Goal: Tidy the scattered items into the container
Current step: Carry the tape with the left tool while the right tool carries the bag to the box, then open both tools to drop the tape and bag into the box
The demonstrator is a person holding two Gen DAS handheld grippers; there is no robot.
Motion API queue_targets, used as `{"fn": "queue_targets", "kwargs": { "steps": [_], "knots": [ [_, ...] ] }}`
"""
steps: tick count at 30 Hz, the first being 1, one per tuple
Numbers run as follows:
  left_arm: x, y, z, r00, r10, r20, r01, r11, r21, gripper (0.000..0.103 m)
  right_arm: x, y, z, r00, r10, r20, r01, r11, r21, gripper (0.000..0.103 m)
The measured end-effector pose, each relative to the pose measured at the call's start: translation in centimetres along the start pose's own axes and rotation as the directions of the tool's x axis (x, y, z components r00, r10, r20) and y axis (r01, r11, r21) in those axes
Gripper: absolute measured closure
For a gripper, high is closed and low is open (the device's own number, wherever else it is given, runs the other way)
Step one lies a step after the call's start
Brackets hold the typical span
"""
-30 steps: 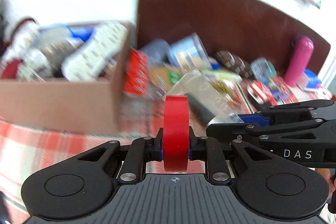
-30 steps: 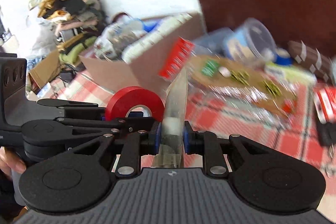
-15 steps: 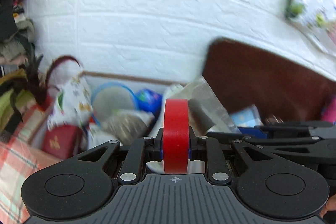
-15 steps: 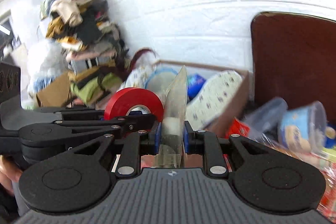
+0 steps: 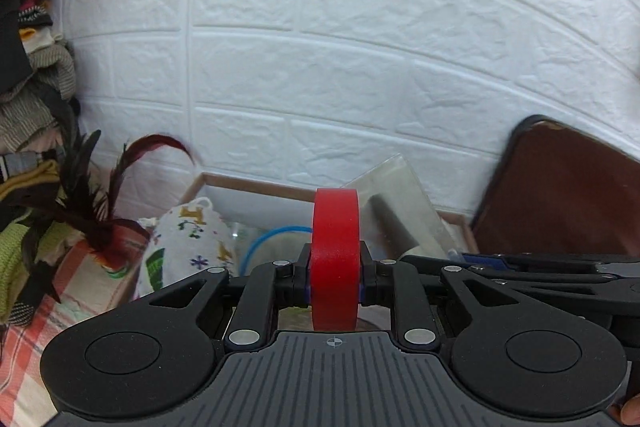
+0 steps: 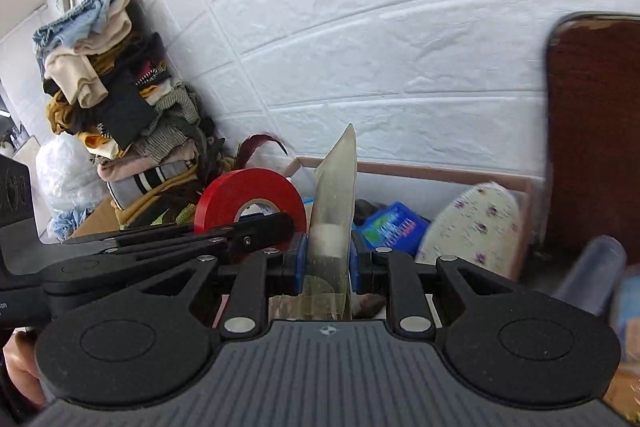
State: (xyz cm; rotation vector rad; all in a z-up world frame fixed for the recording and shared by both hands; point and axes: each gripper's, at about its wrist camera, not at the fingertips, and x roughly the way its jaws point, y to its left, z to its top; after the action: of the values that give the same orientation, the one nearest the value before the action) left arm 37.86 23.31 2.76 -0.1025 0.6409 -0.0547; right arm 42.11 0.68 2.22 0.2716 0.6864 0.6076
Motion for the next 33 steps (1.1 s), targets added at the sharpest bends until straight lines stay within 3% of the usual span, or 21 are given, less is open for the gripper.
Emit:
{"fn": "queue_targets", "kwargs": {
  "steps": [1, 3, 4, 5, 9, 13, 16, 23, 28, 33],
  "knots": [
    [0.2, 0.3, -0.1, 1.000, 0.014, 0.004, -0.014, 1.000, 0.004, 0.067, 0.6, 0.1, -0.1, 1.000, -0.006, 0.006, 0.006, 1.000, -0.018, 0.076],
    [0.4, 0.8, -0.5, 0.997, 0.077, 0.017, -0.078, 0.997, 0.008, 0.045, 1.4, 0.0, -0.4, 0.999, -0.032, 0.020, 0.032, 0.998, -0.044, 0.062],
    [0.5, 1.3, -0.6, 0.994, 0.107, 0.020, -0.107, 0.994, 0.002, 0.025, 1.4, -0.4, -0.6, 0.999, -0.044, 0.024, 0.045, 0.998, -0.038, 0.045],
    [0.4, 1.8, -0.8, 0.994, 0.109, 0.026, -0.109, 0.994, -0.011, 0.016, 1.4, -0.9, -0.7, 0.998, -0.055, 0.028, 0.056, 0.998, -0.029, 0.037],
    [-0.2, 2.8, -1.3, 0.998, 0.042, 0.038, -0.039, 0.997, -0.074, 0.016, 1.3, -2.5, -1.3, 0.996, -0.086, 0.007, 0.086, 0.996, 0.012, 0.037],
    [-0.4, 1.2, -2.0, 0.998, 0.058, 0.022, -0.058, 0.998, -0.010, 0.016, 0.8, -3.0, -2.1, 0.997, -0.082, -0.012, 0.082, 0.996, 0.032, 0.038],
    [-1.1, 0.6, -2.5, 0.998, 0.058, 0.024, -0.057, 0.998, -0.013, 0.015, 0.2, -2.8, -2.6, 0.996, -0.085, -0.020, 0.085, 0.996, 0.033, 0.039],
    [-4.0, -0.4, -3.4, 0.998, 0.038, 0.043, -0.035, 0.998, -0.058, 0.003, -3.3, -3.2, -3.7, 0.995, -0.095, 0.030, 0.092, 0.992, 0.091, 0.012],
    [-5.6, -2.2, -4.8, 0.998, 0.051, 0.041, -0.047, 0.996, -0.080, 0.000, -5.9, -3.8, -5.4, 0.993, -0.107, 0.051, 0.099, 0.986, 0.133, 0.006],
    [-7.1, -4.1, -6.7, 1.000, -0.015, 0.013, 0.016, 0.994, -0.105, 0.000, -9.1, -4.8, -7.7, 0.994, -0.095, 0.051, 0.084, 0.980, 0.183, 0.004]
  ]
}}
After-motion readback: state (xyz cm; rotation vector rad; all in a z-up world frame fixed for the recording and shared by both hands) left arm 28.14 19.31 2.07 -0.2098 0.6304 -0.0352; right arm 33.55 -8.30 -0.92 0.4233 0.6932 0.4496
